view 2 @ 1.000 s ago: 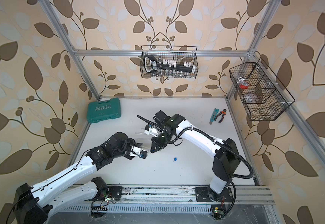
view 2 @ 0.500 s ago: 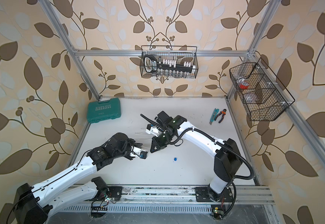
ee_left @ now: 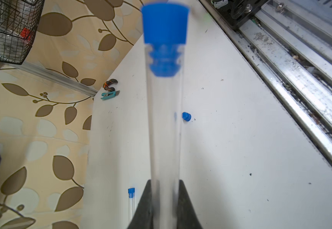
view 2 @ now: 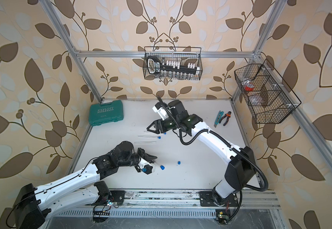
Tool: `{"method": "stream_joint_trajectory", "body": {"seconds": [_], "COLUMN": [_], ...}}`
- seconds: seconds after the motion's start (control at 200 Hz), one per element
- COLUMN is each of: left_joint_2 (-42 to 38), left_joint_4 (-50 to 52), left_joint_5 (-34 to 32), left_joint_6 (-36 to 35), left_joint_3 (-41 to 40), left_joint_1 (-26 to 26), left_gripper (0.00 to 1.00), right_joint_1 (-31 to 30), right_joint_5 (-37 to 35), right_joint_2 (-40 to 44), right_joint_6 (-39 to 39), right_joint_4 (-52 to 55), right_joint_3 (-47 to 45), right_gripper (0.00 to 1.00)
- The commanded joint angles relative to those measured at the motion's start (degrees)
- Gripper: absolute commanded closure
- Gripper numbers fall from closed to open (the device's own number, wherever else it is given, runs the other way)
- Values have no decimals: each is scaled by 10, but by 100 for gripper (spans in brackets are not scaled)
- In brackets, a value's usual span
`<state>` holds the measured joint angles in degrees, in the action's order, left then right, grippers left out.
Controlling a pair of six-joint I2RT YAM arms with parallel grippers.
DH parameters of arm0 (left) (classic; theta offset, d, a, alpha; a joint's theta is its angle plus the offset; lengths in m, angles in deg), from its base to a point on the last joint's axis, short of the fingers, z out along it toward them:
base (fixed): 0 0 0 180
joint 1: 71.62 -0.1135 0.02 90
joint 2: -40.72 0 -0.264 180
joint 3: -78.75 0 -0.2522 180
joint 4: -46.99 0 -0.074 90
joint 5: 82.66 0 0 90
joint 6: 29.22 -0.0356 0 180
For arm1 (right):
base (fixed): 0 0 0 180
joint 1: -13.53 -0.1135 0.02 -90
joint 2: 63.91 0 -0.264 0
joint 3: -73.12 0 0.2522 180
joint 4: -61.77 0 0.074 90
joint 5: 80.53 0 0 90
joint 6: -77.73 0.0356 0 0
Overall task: Insert stoppers into test tubes
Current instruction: Insert the stopper into the test tube.
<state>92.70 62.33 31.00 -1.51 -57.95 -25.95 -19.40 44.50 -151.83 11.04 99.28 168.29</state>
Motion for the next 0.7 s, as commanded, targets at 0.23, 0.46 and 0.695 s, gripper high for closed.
{"method": "stream_joint_trajectory", "body": {"seconds": [0.23, 0.46, 0.695], "left_joint_2": [40, 59, 66], "left_joint_4": [-368, -465, -483], "left_joint_5": [-57, -90, -50], "left_joint_6": [548, 621, 662], "left_joint_3": [-37, -44, -33], "left_joint_1": [-4, -8, -25], "left_gripper": [100, 100, 100], "right_joint_1": [134, 120, 78], "right_joint_5": [156, 220, 242], "right_joint_2": [133, 151, 129], "right_joint_6": [333, 427, 418], "right_joint_4": [-73, -100, -83], "right_joint_3": [-105, -113, -81], "right_gripper": [33, 35, 36]}}
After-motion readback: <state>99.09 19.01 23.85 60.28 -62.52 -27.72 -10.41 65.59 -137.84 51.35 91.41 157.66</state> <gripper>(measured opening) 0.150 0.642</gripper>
